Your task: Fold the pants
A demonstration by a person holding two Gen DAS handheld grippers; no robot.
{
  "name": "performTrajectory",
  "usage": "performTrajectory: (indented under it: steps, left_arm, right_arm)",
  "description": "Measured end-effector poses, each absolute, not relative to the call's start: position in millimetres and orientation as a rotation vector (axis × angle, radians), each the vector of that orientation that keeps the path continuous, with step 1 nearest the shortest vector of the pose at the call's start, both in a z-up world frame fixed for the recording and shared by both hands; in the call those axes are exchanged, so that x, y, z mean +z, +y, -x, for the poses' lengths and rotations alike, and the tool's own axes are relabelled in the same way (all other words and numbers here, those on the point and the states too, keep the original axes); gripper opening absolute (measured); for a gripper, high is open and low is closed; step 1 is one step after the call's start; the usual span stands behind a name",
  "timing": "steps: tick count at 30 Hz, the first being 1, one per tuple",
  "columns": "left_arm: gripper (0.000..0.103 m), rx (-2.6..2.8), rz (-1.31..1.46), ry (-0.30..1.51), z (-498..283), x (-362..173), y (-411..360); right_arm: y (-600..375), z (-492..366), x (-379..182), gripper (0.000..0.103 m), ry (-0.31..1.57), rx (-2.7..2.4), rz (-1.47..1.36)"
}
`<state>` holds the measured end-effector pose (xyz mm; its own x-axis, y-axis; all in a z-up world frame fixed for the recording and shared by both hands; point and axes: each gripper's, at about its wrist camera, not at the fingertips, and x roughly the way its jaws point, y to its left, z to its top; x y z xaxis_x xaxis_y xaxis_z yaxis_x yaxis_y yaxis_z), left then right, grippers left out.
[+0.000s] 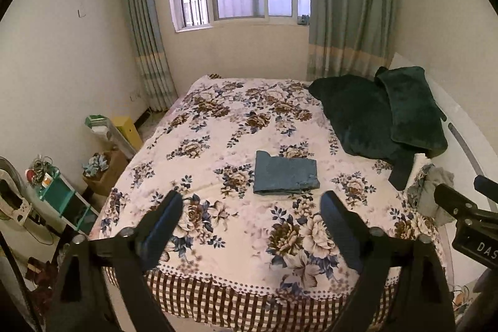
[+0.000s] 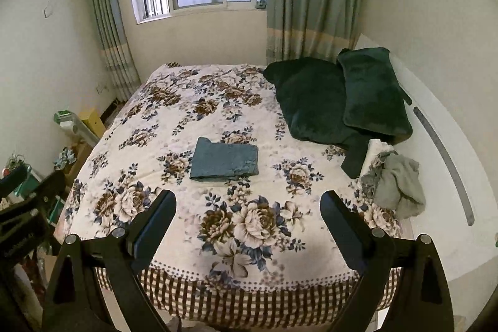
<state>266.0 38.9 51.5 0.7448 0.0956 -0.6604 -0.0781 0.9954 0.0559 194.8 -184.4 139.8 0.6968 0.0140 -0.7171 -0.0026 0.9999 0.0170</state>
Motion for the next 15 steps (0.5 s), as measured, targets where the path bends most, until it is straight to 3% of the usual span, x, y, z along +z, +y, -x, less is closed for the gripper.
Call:
performTrajectory:
  steps: [15]
  left_arm:
    - [0.101, 0.140, -0.038, 0.755, -337, 4, 34]
  right_arm:
    - [-178, -296, 88, 0.099, 0.796, -0.029, 0.003]
